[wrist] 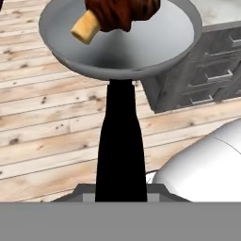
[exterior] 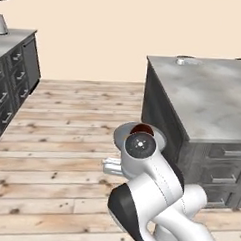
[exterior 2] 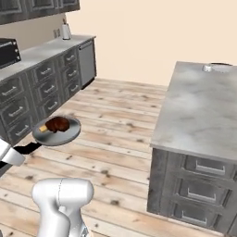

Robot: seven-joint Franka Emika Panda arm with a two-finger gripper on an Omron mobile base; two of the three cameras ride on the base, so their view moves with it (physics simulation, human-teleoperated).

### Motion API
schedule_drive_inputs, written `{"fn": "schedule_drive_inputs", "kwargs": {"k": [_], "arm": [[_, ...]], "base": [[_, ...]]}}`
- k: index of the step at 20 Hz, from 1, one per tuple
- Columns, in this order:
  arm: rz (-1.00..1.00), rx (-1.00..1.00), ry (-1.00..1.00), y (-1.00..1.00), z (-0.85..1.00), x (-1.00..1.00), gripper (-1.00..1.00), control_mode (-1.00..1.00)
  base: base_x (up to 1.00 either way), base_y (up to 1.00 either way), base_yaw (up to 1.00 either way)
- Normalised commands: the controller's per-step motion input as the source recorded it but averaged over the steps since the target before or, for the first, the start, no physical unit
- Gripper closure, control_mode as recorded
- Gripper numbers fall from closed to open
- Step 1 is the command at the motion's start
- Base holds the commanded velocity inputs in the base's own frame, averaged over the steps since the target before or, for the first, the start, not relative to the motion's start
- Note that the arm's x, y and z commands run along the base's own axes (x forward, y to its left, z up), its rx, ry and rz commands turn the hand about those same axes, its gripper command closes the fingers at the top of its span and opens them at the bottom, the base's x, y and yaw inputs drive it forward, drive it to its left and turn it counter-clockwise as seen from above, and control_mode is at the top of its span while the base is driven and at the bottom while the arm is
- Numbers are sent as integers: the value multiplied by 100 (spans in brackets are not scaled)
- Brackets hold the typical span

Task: Pick up the pan with the steak in it and place it on the dining table. Then place the steak on the plate.

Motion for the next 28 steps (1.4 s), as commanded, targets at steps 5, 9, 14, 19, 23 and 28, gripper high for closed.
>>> {"fn": "schedule_drive_inputs", "kwargs": {"k": [5,9,14,19,23,28], "arm": [[0,0,0,0,0,0,100,100],[0,0,0,0,0,0,100,100],[0,0,0,0,0,0,100,100],[0,0,0,0,0,0,100,100],[0,0,0,0,0,0,100,100],[0,0,0,0,0,0,100,100]], "base": [[100,0,0],[100,0,0],[100,3,0],[100,50,0],[100,50,0],[100,30,0]]}}
